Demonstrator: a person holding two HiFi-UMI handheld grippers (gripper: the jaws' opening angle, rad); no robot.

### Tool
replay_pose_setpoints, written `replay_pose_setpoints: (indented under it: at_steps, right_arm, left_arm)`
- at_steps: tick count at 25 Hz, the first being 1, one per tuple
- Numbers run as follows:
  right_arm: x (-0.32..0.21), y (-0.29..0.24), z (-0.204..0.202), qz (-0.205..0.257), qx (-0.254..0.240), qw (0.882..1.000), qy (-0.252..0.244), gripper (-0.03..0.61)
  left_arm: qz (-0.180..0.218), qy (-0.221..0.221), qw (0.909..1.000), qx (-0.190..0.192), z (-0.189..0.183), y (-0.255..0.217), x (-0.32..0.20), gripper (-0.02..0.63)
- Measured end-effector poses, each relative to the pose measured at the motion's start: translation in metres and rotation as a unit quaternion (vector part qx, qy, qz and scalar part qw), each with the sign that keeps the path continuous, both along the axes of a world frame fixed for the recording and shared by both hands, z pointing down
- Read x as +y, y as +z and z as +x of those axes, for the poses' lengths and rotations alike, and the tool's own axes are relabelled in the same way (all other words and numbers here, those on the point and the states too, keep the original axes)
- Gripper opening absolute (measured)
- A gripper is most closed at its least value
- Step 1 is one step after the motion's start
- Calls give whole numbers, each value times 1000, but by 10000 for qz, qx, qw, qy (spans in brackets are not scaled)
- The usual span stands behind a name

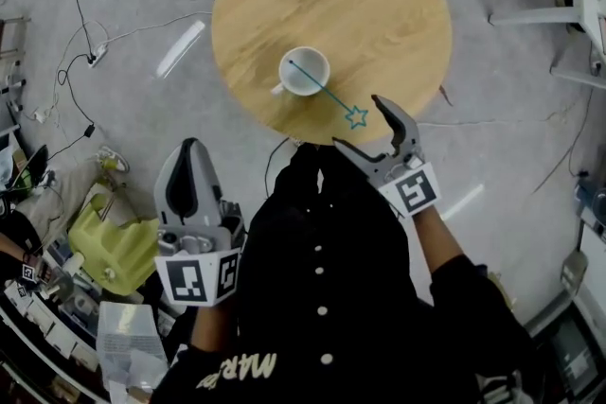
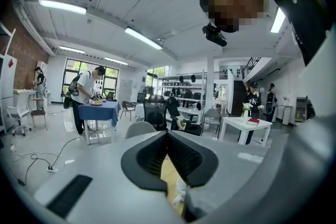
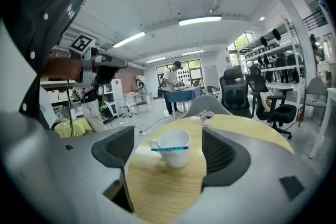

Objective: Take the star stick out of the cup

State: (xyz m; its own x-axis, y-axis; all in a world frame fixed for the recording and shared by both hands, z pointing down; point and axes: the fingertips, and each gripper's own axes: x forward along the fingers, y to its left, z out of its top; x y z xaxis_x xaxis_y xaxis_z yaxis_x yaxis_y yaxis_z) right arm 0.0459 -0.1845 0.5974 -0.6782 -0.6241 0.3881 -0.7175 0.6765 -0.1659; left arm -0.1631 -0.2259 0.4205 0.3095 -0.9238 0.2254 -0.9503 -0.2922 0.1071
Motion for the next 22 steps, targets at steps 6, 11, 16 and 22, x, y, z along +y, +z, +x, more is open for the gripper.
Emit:
replay_pose_setpoints:
  at_steps: [6, 11, 16, 22]
  right_arm:
    - [4, 45, -3, 119, 175, 9998, -48, 382]
    - [-5, 73, -6, 221, 251, 9994, 84, 330]
    - [-11, 84, -9, 355, 235, 9990, 136, 280]
    - [-26, 76, -14, 893, 164, 9956, 213, 184]
  left_arm:
    - [-175, 70, 9998, -48, 7, 20, 7, -5]
    - [-391, 45, 9992, -99, 7, 39, 15, -5]
    - [-525, 15, 9986, -119, 8, 49, 21, -5]
    - [-595, -25, 9981, -155, 6, 54, 27, -5]
